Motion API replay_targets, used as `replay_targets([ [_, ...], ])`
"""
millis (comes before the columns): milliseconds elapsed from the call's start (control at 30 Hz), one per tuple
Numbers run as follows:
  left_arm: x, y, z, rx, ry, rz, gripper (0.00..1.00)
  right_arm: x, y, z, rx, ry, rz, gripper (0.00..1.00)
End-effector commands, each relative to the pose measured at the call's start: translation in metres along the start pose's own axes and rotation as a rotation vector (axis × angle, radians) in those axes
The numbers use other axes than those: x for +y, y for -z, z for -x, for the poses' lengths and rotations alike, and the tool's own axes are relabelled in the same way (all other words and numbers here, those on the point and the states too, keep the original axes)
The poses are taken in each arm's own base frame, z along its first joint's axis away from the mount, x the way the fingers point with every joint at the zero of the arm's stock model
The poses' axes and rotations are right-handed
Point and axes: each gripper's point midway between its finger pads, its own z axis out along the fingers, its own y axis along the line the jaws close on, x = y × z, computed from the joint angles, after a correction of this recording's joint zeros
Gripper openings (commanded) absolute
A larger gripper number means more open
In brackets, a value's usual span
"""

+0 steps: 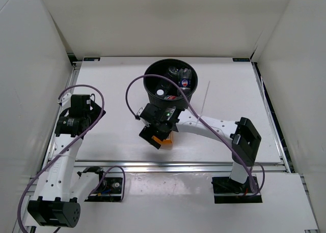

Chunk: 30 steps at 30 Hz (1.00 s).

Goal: Put the plastic bottles in the bin

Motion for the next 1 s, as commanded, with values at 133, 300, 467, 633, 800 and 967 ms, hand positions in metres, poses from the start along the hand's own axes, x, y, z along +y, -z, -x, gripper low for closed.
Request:
replay_targets([
  [133,0.006,0.004,-0.008,0.016,-0.008,-0.018,1.0,-0.02,-0.017,0.006,0.006,-0.1,-0.153,1.0],
  [300,0.008,0.006,-0.011,0.017,-0.026,-0.03,1.0,-0.028,-0.03,0.006,0.037,-0.16,-0.167,1.0],
  [467,0.019,0.001,-0.024,0.042,-0.037,-0.005,1.0,-0.021,-0.051,-0.007,0.107,-0.229,-0.092,1.0],
  [633,0.02,0.001,-0.027,0.048,-0.048,-0.012,1.0,-0.007,-0.058,-0.014,0.147,-0.252,-0.005,1.0],
  [800,0.023,-0.002,-0.035,0.06,-0.041,-0.013,1.0,0.009,-0.06,-0.024,0.185,-0.258,0.08,0.88],
  [967,0.03,-0.003,-0.036,0.047,-0.042,0.002,1.0,0.016,-0.038,-0.028,0.212,-0.262,0.127,0.42],
])
